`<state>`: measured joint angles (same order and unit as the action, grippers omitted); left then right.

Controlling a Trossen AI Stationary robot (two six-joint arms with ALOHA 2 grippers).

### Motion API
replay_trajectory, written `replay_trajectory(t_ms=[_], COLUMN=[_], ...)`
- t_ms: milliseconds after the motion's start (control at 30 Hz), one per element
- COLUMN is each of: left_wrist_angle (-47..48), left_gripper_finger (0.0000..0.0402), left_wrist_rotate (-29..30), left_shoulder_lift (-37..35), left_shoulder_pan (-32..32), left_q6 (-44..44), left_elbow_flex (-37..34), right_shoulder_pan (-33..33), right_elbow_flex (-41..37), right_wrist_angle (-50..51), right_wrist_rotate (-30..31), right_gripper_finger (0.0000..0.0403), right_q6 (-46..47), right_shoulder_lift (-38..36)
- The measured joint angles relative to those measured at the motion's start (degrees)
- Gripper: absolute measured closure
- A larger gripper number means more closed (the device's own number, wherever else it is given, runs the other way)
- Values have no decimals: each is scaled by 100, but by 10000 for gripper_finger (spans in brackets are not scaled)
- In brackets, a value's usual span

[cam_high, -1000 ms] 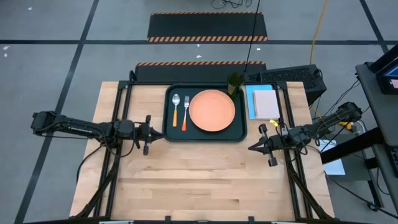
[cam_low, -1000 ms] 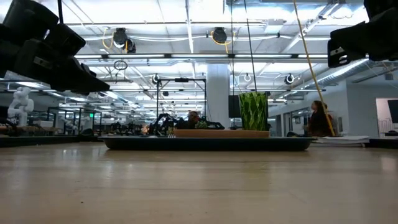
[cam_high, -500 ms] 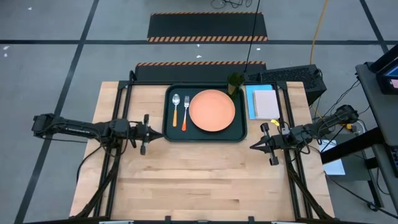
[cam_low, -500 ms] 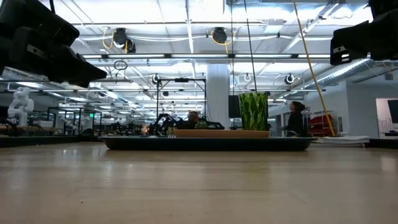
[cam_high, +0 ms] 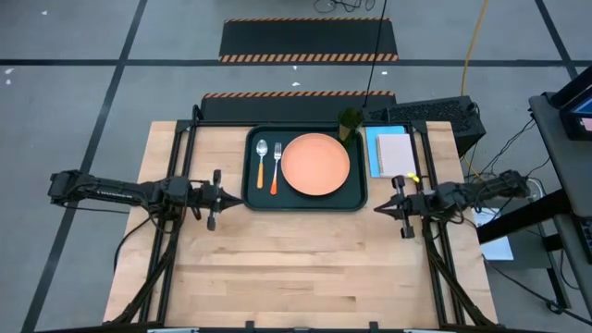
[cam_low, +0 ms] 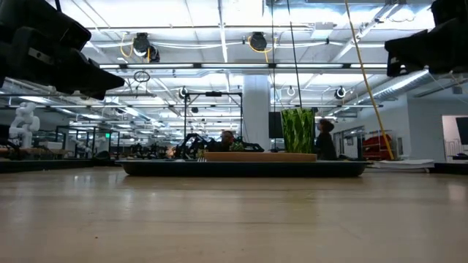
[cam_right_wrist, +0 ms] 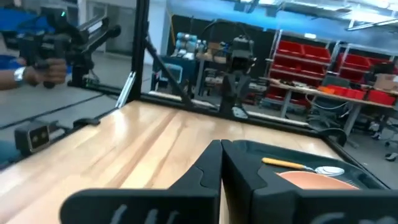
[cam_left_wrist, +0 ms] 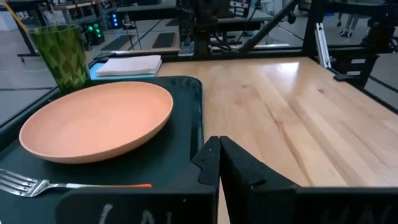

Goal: Pick and place plate/cup/fork/spoon on tray
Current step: Return to Home Position

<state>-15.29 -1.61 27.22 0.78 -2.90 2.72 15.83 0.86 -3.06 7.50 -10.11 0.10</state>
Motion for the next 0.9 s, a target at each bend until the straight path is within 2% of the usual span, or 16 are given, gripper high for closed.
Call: replay_trajectory(t_ms=[200,300,467,700,900], left_wrist_angle=[-180,-178,-176,-172,-166], left_gripper_finger=[391,398,385,398,384], left_wrist_rotate=[0,0,4,3,7], left_shoulder_lift=[0,2,0,1,0], left_shoulder_pan=[-2,-2,-2,-2,-2], left_q6=[-25,-89,-90,-93,-109], left_elbow_flex=[0,0,0,0,0], right_shoulder_pan=[-707,-940,-1124,-1139,-1139], right_elbow_flex=[0,0,0,0,0], right_wrist_angle=[170,162,184,197,204], right_wrist_rotate=[-753,-776,-783,-781,-706], right_gripper_finger=[403,403,403,403,403], right_q6=[196,196,256,341,256], right_shoulder_lift=[10,10,10,13,13])
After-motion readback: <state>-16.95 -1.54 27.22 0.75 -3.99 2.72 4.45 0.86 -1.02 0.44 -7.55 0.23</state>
